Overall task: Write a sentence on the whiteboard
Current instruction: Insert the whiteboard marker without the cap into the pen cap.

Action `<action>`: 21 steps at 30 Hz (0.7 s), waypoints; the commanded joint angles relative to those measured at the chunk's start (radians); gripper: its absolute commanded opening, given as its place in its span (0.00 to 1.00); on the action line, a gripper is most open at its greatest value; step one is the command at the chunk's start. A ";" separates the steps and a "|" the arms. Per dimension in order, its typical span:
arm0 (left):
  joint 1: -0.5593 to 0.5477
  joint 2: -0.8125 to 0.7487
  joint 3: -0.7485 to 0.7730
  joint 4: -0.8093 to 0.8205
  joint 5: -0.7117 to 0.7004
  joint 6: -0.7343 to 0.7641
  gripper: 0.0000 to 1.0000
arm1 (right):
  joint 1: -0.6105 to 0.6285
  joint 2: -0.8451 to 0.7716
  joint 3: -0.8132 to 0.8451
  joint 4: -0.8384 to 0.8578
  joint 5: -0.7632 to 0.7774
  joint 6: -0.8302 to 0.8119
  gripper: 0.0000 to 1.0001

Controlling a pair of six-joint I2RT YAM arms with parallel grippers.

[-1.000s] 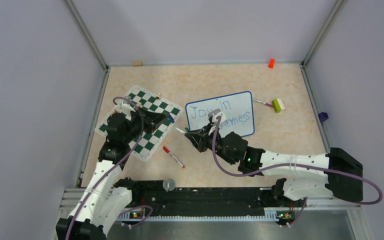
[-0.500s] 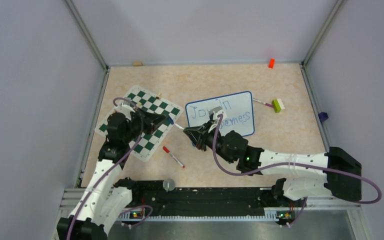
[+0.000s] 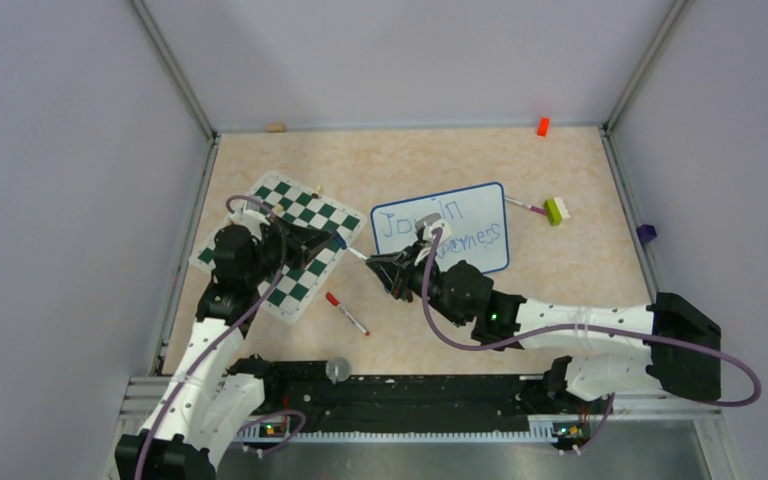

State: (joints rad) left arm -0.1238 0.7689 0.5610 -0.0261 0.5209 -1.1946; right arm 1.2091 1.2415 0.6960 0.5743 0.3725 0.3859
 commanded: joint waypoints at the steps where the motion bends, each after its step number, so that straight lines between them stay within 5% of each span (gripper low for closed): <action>1: 0.009 0.002 0.036 0.030 0.012 0.017 0.00 | 0.010 0.005 0.033 0.010 0.000 0.005 0.00; 21: 0.009 -0.001 0.053 0.031 0.033 0.006 0.00 | 0.010 0.029 0.054 0.015 -0.003 0.001 0.00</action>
State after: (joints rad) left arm -0.1200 0.7769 0.5743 -0.0269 0.5354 -1.1950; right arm 1.2091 1.2648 0.6960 0.5648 0.3717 0.3862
